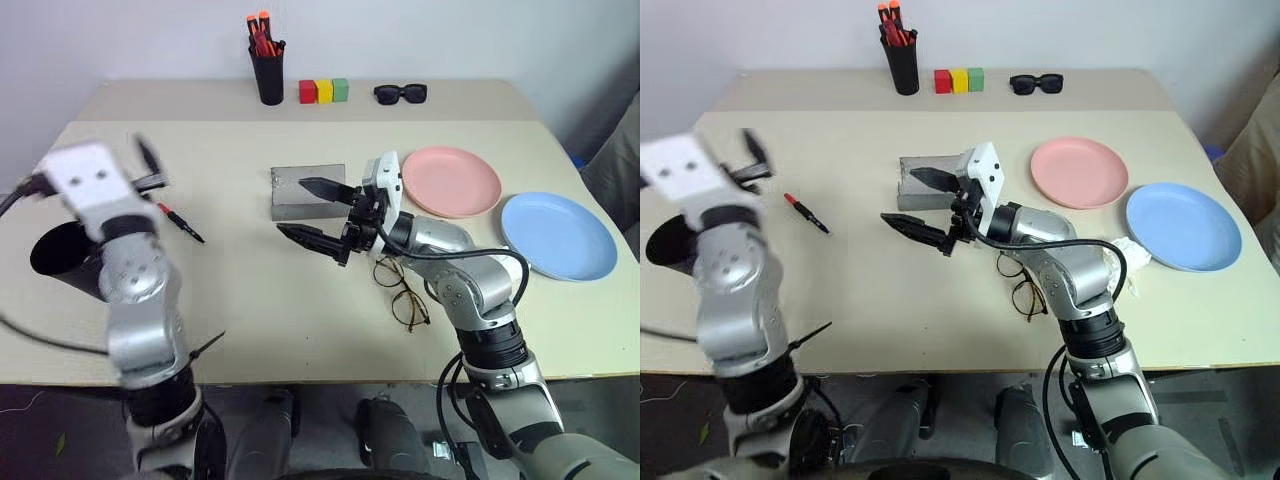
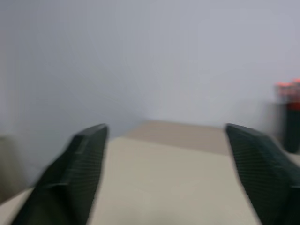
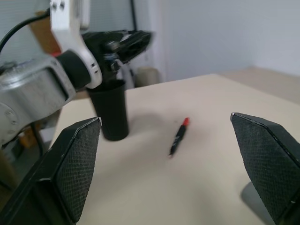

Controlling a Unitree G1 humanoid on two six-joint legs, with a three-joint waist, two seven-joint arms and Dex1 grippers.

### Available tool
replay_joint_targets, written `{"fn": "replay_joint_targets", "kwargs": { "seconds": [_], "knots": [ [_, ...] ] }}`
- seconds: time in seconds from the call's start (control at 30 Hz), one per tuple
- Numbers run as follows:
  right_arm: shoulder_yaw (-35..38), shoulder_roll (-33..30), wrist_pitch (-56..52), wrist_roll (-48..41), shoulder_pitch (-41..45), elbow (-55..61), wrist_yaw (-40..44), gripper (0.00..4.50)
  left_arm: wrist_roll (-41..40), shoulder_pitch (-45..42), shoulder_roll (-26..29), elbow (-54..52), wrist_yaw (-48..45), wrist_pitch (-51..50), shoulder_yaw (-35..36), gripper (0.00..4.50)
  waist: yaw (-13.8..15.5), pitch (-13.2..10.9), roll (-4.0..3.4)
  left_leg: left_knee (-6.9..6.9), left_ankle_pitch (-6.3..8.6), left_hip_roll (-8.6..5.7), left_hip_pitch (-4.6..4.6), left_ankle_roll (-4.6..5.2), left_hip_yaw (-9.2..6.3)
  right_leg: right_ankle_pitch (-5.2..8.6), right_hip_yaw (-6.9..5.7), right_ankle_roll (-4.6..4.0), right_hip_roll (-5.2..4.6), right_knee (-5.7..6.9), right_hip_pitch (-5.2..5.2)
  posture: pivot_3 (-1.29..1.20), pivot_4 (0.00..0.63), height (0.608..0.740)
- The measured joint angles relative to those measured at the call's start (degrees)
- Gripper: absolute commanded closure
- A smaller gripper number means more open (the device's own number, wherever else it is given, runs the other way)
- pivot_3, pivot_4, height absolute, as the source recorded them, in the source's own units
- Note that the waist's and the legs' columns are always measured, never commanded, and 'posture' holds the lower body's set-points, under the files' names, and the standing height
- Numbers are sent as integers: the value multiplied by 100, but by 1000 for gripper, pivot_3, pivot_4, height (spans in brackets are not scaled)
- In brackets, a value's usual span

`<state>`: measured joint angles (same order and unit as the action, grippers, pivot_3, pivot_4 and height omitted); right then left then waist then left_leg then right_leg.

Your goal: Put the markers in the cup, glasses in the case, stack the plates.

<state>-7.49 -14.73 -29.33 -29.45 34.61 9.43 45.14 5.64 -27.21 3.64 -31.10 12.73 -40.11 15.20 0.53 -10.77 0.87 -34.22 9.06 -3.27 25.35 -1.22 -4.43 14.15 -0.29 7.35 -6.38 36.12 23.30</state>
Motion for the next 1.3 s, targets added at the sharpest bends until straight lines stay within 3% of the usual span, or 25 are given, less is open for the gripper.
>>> {"fn": "replay_joint_targets", "kwargs": {
  "seconds": [0.13,0.23,0.4,0.57,0.67,0.9,1.07,1.3],
  "knots": [
    [-70,-272,180,377,16,-170,22,0,47,-687,-478,637,509,-1918,277,39,-70,-2,3,1,-1,5,-1,1,-4,0,-1,1,12,6,2,0,150,740],
    [-107,-419,322,635,3,-360,44,0,159,-1086,-552,1186,775,-2671,610,39,-122,-5,6,1,-1,5,-1,0,-7,0,-1,1,14,8,2,0,150,740],
    [-195,-418,396,728,-80,-360,100,0,12,-2016,-947,2262,1360,-3074,1816,39,-120,-8,10,0,-1,6,0,0,-9,0,-2,2,15,5,1,0,150,740],
    [-276,-422,396,797,-270,-279,101,0,-89,-2416,-751,3435,1812,-2945,2474,39,-119,-10,13,1,-2,6,0,-3,-8,0,-2,2,14,6,2,0,150,740],
    [-314,-424,396,834,-331,-232,92,0,-244,-2715,-644,3851,2074,-2773,2845,798,-119,-10,13,0,-2,6,0,-6,-9,-1,-2,2,14,7,2,0,150,740],
    [-320,-446,378,852,-430,-84,69,0,-505,-2855,-509,4052,2439,-2646,3137,4282,-118,-9,13,2,-4,6,-2,-10,-8,-1,-1,3,13,10,2,0,150,740],
    [-322,-449,347,852,-451,-62,73,0,-607,-2657,-504,3969,2308,-2390,2901,4405,-116,-9,13,2,-4,4,-2,-12,-7,-3,-1,5,11,9,3,0,150,740],
    [-327,-447,345,855,-446,-65,98,0,-686,-1772,-262,2859,1049,-696,1233,4405,-114,-10,15,6,-6,5,0,-16,-4,-5,2,1,9,6,6,0,150,740]
  ]
}}
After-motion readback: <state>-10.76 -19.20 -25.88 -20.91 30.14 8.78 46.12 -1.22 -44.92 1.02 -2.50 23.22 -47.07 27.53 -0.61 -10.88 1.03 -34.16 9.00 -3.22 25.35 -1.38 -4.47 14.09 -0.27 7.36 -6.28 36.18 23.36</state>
